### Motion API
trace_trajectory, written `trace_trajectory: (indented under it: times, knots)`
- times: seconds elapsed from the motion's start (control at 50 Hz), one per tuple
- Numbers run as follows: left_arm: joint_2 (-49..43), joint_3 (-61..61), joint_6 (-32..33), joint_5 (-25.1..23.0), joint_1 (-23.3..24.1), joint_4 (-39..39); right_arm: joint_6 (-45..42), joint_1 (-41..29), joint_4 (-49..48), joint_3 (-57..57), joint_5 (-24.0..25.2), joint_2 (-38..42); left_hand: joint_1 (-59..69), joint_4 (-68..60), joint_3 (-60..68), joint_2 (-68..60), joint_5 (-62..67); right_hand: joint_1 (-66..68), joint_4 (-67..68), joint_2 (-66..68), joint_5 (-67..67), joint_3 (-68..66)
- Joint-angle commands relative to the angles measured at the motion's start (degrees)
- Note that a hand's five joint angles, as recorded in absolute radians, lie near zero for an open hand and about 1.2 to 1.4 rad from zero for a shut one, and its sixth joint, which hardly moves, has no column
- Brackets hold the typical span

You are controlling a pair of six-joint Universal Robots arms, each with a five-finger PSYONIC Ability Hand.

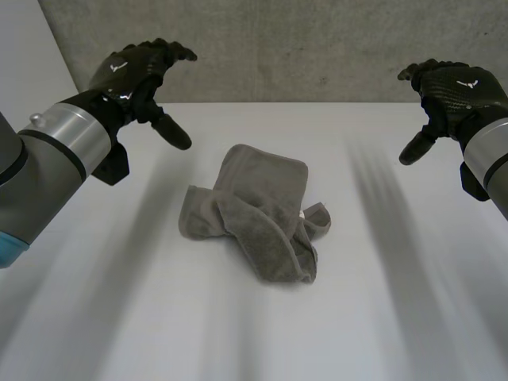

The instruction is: Fold the towel.

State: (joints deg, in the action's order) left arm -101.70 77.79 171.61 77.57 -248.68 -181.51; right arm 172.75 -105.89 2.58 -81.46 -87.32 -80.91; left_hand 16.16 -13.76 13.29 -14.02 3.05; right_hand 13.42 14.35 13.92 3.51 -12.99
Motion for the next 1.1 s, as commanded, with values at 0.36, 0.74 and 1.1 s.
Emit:
trace_trajectory:
  times: [0.36,0.74,1.1]
  knots:
    - [-0.3,-0.8,0.7,-0.4,0.0,2.1,1.1,0.5,1.5,0.8,2.2,-0.1,-5.4,3.8,-3.3,3.3,-2.3,-3.4,-4.4,-3.9,-3.5,3.0]
    - [-10.2,0.4,19.7,-8.1,0.4,1.9,-14.3,-0.1,2.7,-0.5,27.4,11.8,-5.8,3.8,-3.3,3.6,-2.7,-3.4,-4.4,-3.9,-3.5,3.0]
    - [-23.9,0.3,22.5,-9.0,2.5,1.6,-26.5,-3.0,-6.4,-2.9,23.1,27.2,4.6,3.8,-3.3,-6.7,7.7,-3.4,-4.4,-3.9,-3.5,3.0]
